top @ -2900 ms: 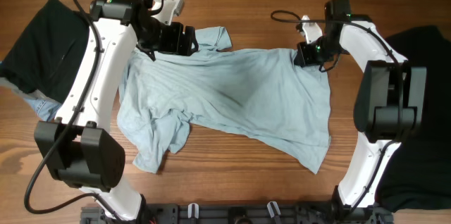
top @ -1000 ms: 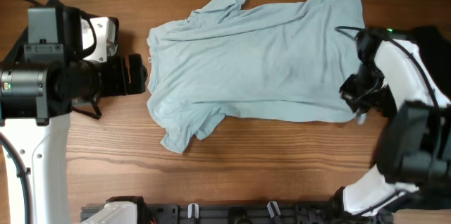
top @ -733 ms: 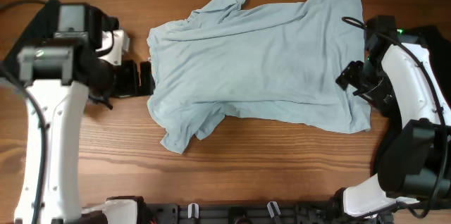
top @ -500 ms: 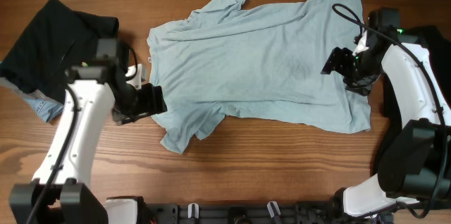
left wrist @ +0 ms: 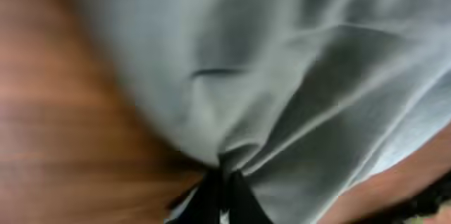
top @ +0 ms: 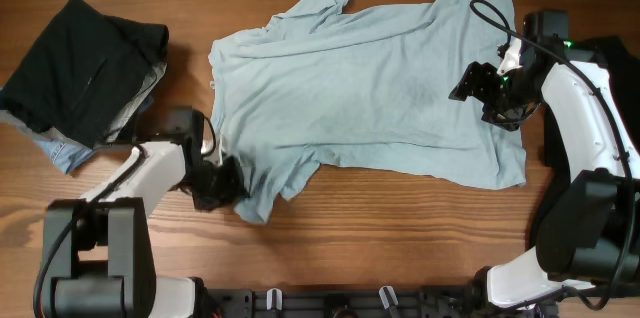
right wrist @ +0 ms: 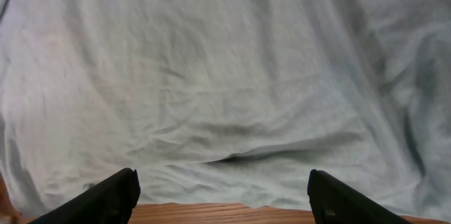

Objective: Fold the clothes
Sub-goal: 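Grasp the shirt's bottom hem corners with left and right grippers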

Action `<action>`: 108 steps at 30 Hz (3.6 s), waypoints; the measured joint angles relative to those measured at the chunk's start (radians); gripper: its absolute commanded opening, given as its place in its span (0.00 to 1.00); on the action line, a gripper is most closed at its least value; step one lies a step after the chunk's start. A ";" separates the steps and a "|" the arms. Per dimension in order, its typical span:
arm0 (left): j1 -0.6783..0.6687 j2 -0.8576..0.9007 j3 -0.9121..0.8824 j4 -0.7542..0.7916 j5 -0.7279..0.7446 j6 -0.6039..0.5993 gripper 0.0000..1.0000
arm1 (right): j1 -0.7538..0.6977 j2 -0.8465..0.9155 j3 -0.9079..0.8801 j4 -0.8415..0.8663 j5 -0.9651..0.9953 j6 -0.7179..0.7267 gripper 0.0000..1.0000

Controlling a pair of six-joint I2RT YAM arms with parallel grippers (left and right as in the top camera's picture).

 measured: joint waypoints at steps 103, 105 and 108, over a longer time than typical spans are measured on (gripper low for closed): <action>0.225 0.235 0.359 0.091 -0.204 0.236 0.04 | -0.126 -0.327 -0.411 0.239 0.124 0.042 0.68; 0.241 0.234 0.359 0.090 -0.200 0.236 0.04 | -0.126 -0.327 -0.411 0.302 0.120 -0.050 0.72; 0.280 0.216 0.359 0.076 -0.190 0.225 0.04 | -0.137 -0.314 -0.411 0.339 0.141 -0.115 0.72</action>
